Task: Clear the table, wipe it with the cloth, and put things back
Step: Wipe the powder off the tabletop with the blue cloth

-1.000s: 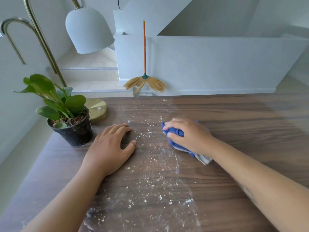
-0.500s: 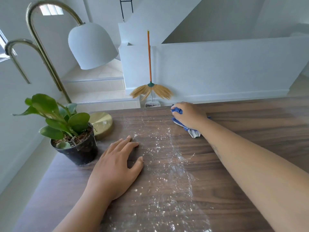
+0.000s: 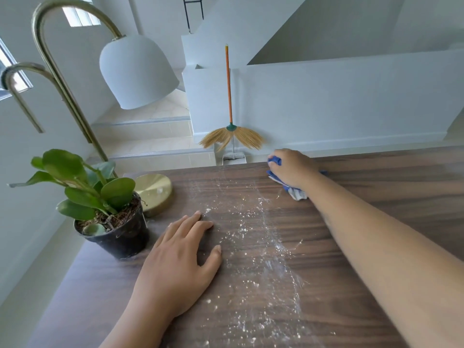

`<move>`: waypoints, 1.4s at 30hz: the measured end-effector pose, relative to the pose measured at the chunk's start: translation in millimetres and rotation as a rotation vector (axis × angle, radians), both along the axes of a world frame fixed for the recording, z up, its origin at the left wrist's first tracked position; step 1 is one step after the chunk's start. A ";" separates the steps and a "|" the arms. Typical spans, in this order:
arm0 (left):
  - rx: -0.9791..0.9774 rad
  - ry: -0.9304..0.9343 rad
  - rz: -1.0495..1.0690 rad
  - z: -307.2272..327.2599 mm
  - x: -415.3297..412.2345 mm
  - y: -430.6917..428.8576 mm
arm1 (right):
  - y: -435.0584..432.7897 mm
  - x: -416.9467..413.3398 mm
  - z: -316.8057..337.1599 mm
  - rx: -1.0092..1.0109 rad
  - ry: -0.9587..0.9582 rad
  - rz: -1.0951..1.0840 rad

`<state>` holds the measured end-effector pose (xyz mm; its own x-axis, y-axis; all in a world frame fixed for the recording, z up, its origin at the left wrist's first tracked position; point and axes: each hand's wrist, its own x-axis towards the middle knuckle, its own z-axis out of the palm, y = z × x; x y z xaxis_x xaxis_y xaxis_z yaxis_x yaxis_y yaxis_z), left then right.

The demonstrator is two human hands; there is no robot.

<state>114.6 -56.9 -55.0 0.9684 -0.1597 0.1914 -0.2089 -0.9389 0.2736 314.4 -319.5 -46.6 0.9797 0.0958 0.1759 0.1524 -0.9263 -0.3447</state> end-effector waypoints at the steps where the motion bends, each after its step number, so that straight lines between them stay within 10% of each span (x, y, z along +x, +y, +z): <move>1: 0.005 0.005 -0.002 0.2 0.4 -0.1 | 13.0 -2.4 0.1 0.036 0.009 0.029; 9: -0.006 0.034 -0.007 0.2 -0.4 3.0 | 38.8 -56.6 1.1 0.078 0.036 0.352; 19: 0.027 -0.005 0.010 -2.5 1.1 -0.4 | -23.9 -16.5 -2.0 0.015 0.024 -0.020; 30: 0.012 -0.010 -0.017 -1.6 2.0 1.9 | 105.1 -13.7 2.6 0.020 0.041 0.334; 42: -0.014 0.032 0.003 2.2 -2.0 -0.4 | 16.7 -98.8 11.1 0.147 0.119 0.400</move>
